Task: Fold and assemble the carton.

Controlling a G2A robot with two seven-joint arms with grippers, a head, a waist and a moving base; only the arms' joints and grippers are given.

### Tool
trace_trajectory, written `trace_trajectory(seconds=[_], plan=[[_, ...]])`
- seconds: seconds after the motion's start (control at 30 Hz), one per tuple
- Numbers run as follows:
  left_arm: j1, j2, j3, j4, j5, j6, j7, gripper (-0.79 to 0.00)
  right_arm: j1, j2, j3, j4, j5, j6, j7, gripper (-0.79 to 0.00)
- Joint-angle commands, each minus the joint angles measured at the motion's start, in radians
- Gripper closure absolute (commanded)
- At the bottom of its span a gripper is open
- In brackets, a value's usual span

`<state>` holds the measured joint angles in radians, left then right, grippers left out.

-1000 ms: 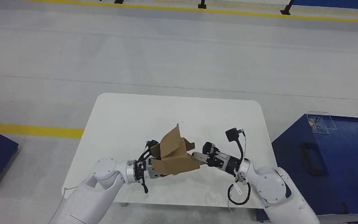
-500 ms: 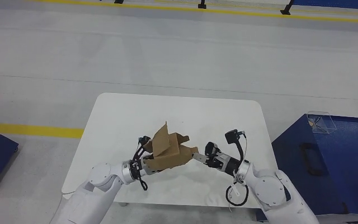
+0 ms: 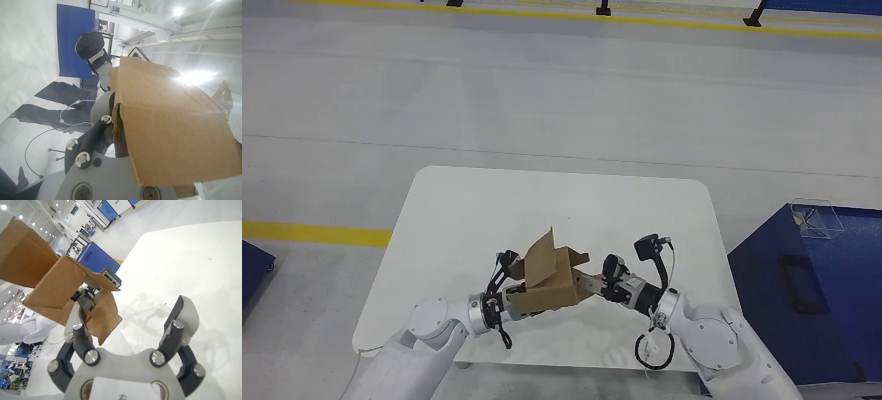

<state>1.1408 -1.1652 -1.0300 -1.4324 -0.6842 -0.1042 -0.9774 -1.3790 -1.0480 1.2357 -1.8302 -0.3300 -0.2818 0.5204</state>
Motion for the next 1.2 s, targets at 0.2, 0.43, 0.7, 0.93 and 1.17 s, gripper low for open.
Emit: trace_trajectory(seconds=[0.2,0.43,0.7,0.93,1.17], plan=[[0.002,-0.003,0.005,-0.011,0.014,0.024,0.021,0.000,-0.004,-0.004,-0.023,-0.008,-0.027,-0.002,-0.013,-0.785],[0.011,-0.006,-0.004,-0.014,0.043,0.010,0.093,0.000,-0.023,0.000,0.033,-0.030,-0.171,0.053,-0.111,-0.785],[0.027,-0.006,-0.009,-0.038,0.099,-0.016,0.134,0.000,0.009,-0.009,0.039,-0.042,-0.415,0.228,-0.250,-0.785],[0.042,-0.006,-0.015,-0.054,0.121,-0.024,0.145,0.000,0.093,-0.032,-0.071,0.020,-0.518,0.301,-0.239,-0.785],[0.047,-0.007,-0.022,-0.050,0.116,-0.013,0.144,0.000,0.116,-0.046,-0.127,0.024,-0.572,0.301,-0.223,-0.785]])
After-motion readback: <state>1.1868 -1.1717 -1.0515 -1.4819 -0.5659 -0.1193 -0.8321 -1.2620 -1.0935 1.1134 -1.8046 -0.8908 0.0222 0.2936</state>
